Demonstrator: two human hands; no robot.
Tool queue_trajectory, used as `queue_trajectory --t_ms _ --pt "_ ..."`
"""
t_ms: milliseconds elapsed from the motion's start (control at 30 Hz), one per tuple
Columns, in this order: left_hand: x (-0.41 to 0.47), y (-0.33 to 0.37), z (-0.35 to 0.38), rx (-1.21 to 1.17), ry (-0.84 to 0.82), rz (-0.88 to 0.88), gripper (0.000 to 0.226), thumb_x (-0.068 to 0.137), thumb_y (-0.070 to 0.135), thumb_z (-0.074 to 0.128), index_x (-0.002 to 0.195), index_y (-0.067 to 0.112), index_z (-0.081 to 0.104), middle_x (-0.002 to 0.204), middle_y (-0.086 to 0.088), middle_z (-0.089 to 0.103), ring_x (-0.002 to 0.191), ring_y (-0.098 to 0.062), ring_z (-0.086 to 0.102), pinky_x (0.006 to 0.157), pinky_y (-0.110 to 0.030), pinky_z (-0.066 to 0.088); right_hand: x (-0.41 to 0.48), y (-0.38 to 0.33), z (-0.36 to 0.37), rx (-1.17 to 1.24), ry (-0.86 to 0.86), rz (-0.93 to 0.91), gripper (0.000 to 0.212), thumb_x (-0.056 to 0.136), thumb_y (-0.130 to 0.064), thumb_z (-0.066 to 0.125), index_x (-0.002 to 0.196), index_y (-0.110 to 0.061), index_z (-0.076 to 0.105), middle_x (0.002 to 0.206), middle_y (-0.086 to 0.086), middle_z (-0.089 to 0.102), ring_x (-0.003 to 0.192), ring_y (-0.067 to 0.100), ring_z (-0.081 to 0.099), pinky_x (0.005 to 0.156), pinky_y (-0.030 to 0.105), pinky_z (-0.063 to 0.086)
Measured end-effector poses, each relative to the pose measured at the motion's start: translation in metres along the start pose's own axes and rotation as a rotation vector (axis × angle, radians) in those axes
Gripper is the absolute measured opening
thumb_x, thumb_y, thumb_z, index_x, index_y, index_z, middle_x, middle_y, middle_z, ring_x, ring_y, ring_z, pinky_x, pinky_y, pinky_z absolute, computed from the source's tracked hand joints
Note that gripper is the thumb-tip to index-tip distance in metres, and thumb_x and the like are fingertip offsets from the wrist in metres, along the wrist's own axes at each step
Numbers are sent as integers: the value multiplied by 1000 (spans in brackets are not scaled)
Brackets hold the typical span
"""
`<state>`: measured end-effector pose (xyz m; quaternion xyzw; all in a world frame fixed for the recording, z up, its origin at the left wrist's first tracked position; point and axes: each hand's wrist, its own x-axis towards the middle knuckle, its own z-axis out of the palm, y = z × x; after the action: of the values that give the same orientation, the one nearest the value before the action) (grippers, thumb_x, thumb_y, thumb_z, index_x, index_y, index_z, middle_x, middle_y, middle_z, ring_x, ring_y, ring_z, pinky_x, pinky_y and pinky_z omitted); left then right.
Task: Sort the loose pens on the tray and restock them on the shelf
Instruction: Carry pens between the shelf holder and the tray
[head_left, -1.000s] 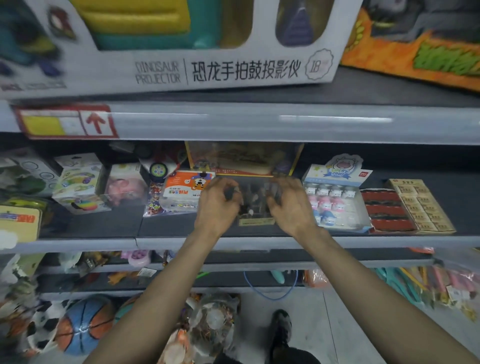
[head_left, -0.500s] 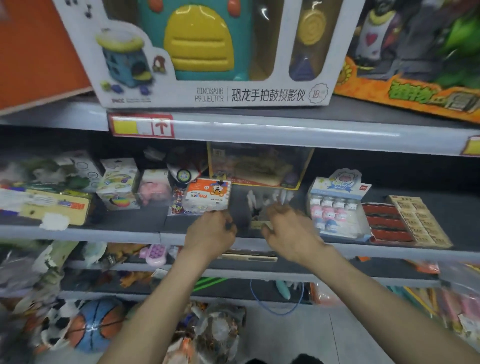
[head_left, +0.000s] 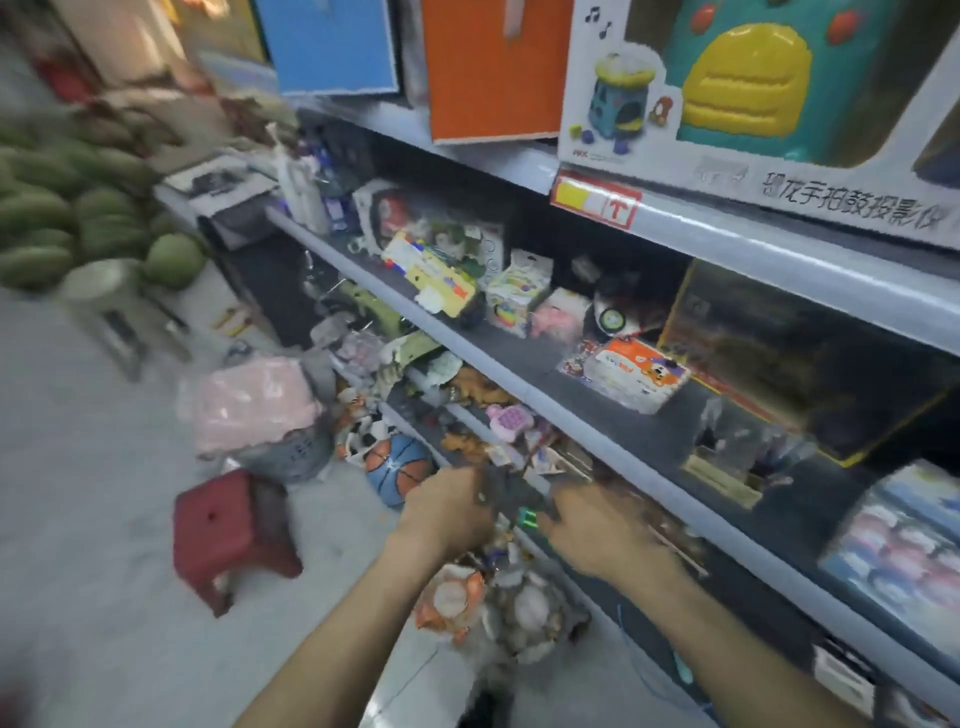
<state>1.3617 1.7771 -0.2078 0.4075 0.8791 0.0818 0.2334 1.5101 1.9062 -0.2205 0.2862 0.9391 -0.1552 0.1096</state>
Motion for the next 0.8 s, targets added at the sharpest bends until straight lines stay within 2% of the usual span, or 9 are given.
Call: queue_trajectory --t_ms 167,300,400,467,567,700,800 --pt "-60 -80 6 -54 69 -252 35 95 42 55 124 27 66 127 -6 69 118 -33 64 94 -38 54 10 -81 23 -43 -128 -195 39 98 -50 49 114 -19 64 117 10 69 108 32 67 82 37 51" --pt "-96 -141 -5 -119 157 -411 35 95 42 56 125 29 68 130 -8 69 119 -31 64 94 -36 52 21 -153 26 -81 -80 -347 39 99 -50 46 112 -17 64 112 10 67 104 33 65 83 38 52" --pt "-123 -190 -19 -176 206 -506 34 95 42 55 125 30 68 127 -4 69 118 -30 64 90 -34 49 35 -214 28 -86 -51 -469 36 95 -50 45 102 -20 64 105 9 70 97 34 67 81 41 57" --pt "-140 -229 -29 -211 218 -556 35 93 43 52 121 31 68 124 -1 69 116 -29 62 86 -33 48 46 -261 35 -108 -68 -526 34 96 -46 45 106 -19 63 109 10 70 100 36 67 83 42 57" --pt "-163 -295 -43 -261 233 -618 40 86 46 47 116 30 67 121 1 68 112 -30 64 90 -39 55 68 -336 53 -147 -110 -587 37 99 -43 46 121 -17 63 119 10 69 110 35 64 85 40 53" --pt "-186 -378 -66 -291 258 -673 31 93 34 51 116 23 68 118 -4 70 107 -34 66 90 -40 56 97 -438 77 -165 -125 -634 37 97 -43 46 118 -20 64 121 11 69 111 35 64 86 39 51" --pt "-194 -443 -82 -318 269 -704 26 94 36 50 108 25 69 110 -2 71 99 -30 67 81 -35 55 117 -509 88 -193 -134 -674 38 98 -47 44 120 -22 62 122 9 68 110 32 65 85 38 50"
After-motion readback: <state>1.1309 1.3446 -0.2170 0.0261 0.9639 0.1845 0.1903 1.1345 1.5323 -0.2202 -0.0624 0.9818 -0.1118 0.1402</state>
